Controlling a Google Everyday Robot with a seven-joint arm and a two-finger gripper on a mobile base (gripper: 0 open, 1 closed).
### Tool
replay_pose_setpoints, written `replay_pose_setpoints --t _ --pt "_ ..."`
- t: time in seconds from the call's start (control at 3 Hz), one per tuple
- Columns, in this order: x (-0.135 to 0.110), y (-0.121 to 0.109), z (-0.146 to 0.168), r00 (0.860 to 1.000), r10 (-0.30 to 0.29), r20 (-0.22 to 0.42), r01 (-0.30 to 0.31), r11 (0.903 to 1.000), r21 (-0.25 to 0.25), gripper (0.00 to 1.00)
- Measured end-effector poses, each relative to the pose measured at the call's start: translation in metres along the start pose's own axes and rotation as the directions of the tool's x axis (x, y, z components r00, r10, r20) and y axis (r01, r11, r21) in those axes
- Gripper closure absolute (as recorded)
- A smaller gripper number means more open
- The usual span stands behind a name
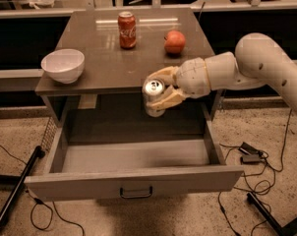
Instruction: Place 7up can into top drawer
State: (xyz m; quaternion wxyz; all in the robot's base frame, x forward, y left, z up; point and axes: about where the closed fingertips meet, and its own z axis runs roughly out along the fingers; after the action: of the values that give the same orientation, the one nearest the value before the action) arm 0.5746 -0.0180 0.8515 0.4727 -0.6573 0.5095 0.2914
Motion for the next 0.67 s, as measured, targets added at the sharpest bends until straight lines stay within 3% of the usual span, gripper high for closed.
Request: replay_pose_setpoints --t 0.33,0.67 --pt "0.0058 0.0279 -0.004 0.998 0.026 -0.054 -0.027 0.9996 -0.012 1.0" --pt "0.0077 0.0276 -0.0013 0.999 0.028 -0.045 -0.028 0.9996 -0.002 1.0"
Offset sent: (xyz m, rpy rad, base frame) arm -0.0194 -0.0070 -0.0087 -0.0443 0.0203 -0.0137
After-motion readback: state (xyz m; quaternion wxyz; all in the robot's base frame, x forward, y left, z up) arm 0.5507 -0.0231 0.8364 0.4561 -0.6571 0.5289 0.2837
